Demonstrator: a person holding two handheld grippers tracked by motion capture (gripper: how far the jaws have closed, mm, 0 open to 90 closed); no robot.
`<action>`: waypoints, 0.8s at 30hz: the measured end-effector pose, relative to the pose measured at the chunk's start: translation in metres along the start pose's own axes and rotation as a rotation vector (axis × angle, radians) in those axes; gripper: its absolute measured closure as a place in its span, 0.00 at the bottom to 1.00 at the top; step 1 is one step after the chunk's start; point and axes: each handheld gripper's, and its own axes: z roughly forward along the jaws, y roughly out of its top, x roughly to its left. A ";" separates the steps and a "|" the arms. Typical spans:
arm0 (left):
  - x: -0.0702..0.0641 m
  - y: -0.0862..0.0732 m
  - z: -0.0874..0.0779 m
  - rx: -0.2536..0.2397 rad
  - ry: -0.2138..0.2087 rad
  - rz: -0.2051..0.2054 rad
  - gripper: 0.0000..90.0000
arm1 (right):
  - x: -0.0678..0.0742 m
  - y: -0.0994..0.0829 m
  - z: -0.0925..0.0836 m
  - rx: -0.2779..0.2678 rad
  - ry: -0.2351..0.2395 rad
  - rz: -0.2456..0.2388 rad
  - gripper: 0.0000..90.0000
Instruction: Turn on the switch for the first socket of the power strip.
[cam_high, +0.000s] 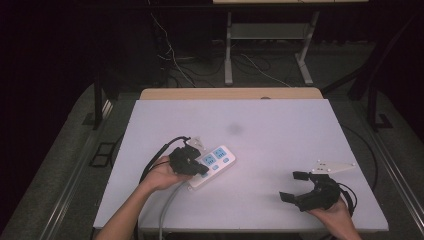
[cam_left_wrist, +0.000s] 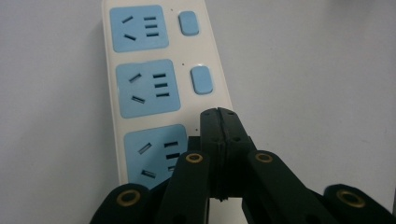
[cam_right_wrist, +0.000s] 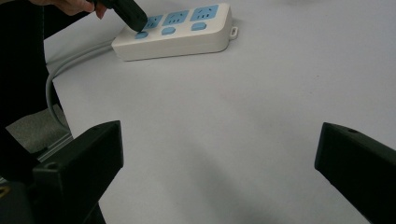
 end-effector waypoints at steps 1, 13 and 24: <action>0.000 0.000 0.000 0.001 0.001 0.001 0.99 | 0.000 0.000 0.000 0.000 0.000 -0.001 0.01; 0.001 0.000 0.003 0.016 -0.009 -0.015 1.00 | 0.002 0.000 -0.001 -0.003 0.001 -0.002 0.01; 0.001 -0.001 0.004 0.017 -0.012 -0.018 1.00 | 0.002 -0.001 -0.003 -0.008 0.001 -0.006 0.01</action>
